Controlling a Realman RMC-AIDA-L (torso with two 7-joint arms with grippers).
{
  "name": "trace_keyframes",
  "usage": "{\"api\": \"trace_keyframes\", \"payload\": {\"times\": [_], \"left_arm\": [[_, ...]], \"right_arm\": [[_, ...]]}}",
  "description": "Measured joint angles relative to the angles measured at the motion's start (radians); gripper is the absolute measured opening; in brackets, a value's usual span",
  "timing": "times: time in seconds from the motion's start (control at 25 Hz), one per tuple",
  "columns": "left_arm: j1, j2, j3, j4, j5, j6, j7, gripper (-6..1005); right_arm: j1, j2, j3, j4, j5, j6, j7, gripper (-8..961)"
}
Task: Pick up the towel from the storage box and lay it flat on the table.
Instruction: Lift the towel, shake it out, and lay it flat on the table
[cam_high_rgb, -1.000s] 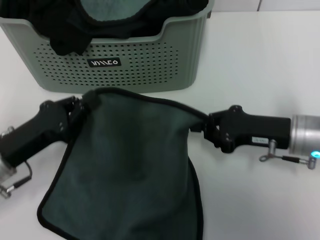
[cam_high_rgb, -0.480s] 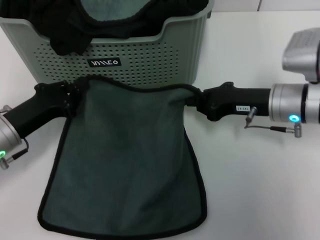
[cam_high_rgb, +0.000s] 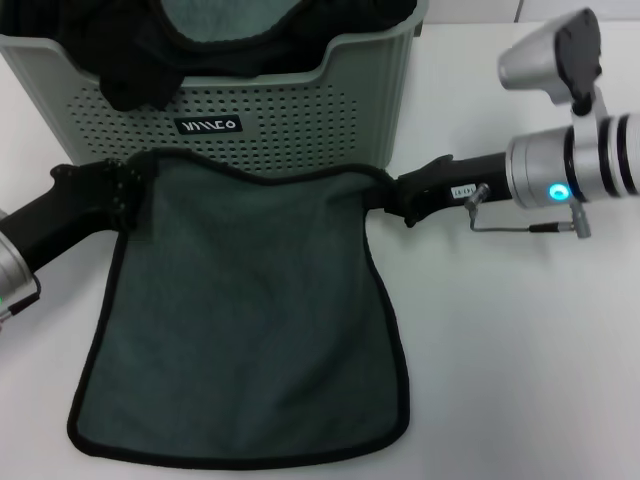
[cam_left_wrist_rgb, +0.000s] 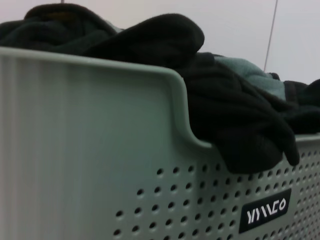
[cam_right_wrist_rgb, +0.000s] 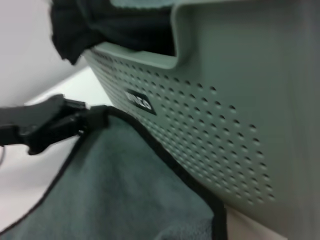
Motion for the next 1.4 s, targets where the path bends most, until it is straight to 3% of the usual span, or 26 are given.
{"api": "trace_keyframes", "payload": {"times": [0.2, 0.36, 0.92, 1.4], "left_arm": [[0.03, -0.003, 0.001, 0.007, 0.0, 0.007, 0.015, 15], [0.05, -0.006, -0.001, 0.01, 0.0, 0.011, 0.038, 15], [0.075, -0.032, -0.011, 0.028, -0.027, 0.04, 0.085, 16], [0.089, -0.041, -0.014, 0.027, -0.041, 0.034, 0.085, 36]], "right_arm": [[0.003, 0.001, 0.002, -0.125, -0.207, -0.001, 0.199, 14], [0.029, 0.002, 0.002, -0.145, -0.298, 0.015, 0.287, 14], [0.134, 0.007, 0.004, -0.143, -0.505, 0.045, 0.488, 15], [0.183, 0.01, 0.004, -0.125, -0.56, 0.063, 0.578, 15]]}}
